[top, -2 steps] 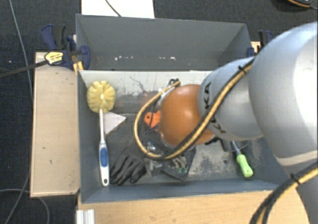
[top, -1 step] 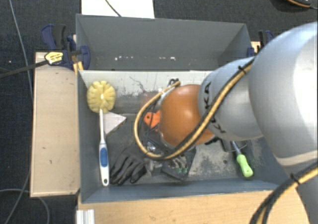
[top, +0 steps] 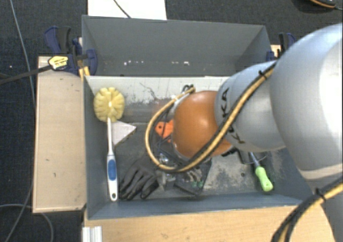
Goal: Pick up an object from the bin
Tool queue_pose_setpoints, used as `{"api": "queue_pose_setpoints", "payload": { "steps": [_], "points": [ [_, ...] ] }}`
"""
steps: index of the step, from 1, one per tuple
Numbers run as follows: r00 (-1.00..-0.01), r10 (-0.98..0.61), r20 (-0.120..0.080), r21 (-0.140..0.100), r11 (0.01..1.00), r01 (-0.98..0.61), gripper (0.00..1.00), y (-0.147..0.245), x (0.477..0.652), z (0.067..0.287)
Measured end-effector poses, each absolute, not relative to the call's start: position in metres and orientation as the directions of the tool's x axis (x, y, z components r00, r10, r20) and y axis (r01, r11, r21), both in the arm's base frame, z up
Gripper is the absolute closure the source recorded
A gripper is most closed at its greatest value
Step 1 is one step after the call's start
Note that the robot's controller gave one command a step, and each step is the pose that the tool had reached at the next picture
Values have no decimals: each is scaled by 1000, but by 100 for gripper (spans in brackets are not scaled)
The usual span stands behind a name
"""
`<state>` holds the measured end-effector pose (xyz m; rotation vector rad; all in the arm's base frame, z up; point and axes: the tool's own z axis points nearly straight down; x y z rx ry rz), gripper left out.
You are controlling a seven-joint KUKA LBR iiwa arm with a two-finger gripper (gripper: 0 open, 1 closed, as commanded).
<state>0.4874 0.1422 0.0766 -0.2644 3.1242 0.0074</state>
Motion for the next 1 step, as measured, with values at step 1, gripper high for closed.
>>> {"api": "queue_pose_setpoints", "payload": {
  "steps": [1],
  "points": [
    [-986,-168,1,3,986,-168,100,142,485,96]
  ]
}}
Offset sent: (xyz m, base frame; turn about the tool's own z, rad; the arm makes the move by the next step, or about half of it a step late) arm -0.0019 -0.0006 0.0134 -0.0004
